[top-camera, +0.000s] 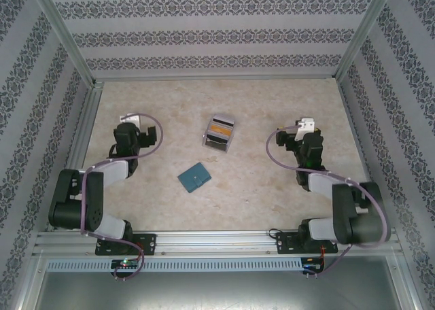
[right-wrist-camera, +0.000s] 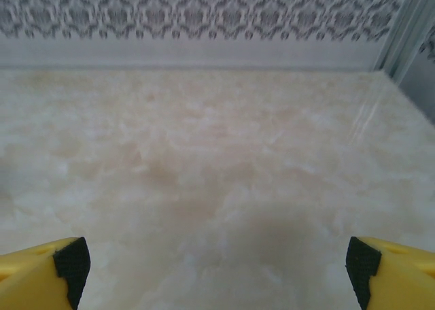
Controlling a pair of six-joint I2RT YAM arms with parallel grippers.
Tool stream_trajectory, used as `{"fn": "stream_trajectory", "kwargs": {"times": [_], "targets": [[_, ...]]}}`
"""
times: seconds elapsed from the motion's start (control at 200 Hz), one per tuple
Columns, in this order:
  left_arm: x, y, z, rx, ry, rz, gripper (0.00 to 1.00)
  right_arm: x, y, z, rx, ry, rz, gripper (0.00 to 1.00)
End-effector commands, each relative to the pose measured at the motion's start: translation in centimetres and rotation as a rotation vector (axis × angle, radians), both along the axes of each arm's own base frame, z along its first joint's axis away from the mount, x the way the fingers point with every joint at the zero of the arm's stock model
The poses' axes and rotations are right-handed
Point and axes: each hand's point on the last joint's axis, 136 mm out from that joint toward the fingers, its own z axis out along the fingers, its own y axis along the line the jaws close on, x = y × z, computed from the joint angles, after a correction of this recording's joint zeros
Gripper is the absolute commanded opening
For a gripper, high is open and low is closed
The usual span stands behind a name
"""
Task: Put the credit cards into the card holder
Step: Open the button on the card holder.
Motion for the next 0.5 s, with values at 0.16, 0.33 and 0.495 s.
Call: {"fn": "stream_trajectory", "kwargs": {"times": [0.16, 0.33, 0.495], "targets": [[-3.5, 1.3, 1.6, -0.200, 0.122, 0.187, 0.99, -1.8, -0.4, 0.1, 0.142, 0.196, -0.072, 0.98], [-4.5, -1.6, 3.1, -0.304, 0.168, 0.055, 0.99, -2.2, 2.6, 2.3, 0.341, 0.207, 0.066, 0.98], [-6.5, -5.0, 2.9, -0.470, 0.238, -0.063, 0.99, -3.1, 6.4, 2.5, 0.475, 0.323, 0.187, 0.98]]}}
